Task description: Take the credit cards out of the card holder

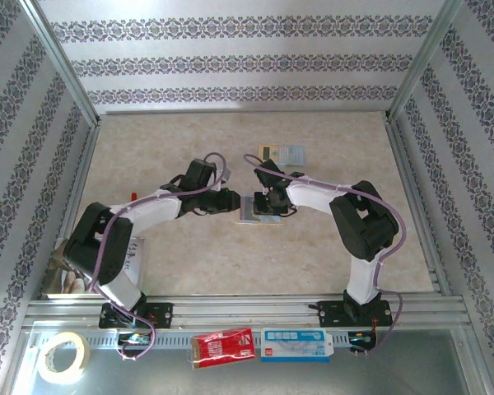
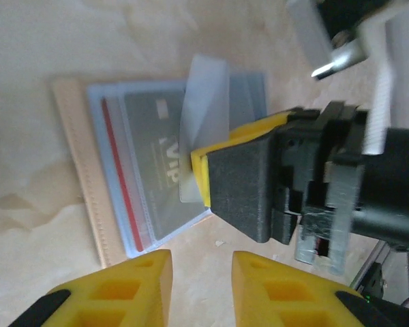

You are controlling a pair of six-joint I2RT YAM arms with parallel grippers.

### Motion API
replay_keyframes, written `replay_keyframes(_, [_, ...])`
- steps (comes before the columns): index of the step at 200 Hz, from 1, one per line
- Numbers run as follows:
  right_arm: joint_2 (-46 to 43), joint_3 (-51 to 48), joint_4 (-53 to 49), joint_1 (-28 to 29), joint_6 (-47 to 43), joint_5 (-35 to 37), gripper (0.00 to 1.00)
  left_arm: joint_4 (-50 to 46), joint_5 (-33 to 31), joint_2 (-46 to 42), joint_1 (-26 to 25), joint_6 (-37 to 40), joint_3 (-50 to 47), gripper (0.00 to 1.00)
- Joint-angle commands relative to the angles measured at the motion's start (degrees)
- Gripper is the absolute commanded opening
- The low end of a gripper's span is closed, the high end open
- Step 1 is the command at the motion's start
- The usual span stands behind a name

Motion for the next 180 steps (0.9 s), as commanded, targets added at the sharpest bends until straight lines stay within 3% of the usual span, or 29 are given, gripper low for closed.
replay_keyframes(1, [1.68, -2.76, -2.87, -0.34, 1.00, -0.55, 0.29, 5.58, 1.53, 2.53, -1.07, -3.06, -0.39, 0.26])
replay_keyframes(45, [1.13, -3.21, -2.00, -0.36, 1.68, -0.54, 0.30, 11.02, 3.54, 7.88, -1.79, -5.65, 0.12, 0.18])
replay_keyframes(85, [0.89, -3.55, -1.69, -0.38, 1.93, -0.38, 0.30, 10.09, 2.74, 11.07, -1.81, -5.09, 2.60, 0.15])
replay_keyframes(132, [-0.69, -3.72, -2.25, -0.37, 2.03, 1.42, 0.30, 3.52, -0.37, 14.00, -1.87, -3.86, 4.16, 0.09])
replay_keyframes(180, [-6.14, -4.66, -4.94, -0.63, 2.52, 9.90, 0.36, -4.99, -5.10, 14.36, -1.80, -0.13, 3.89, 0.06])
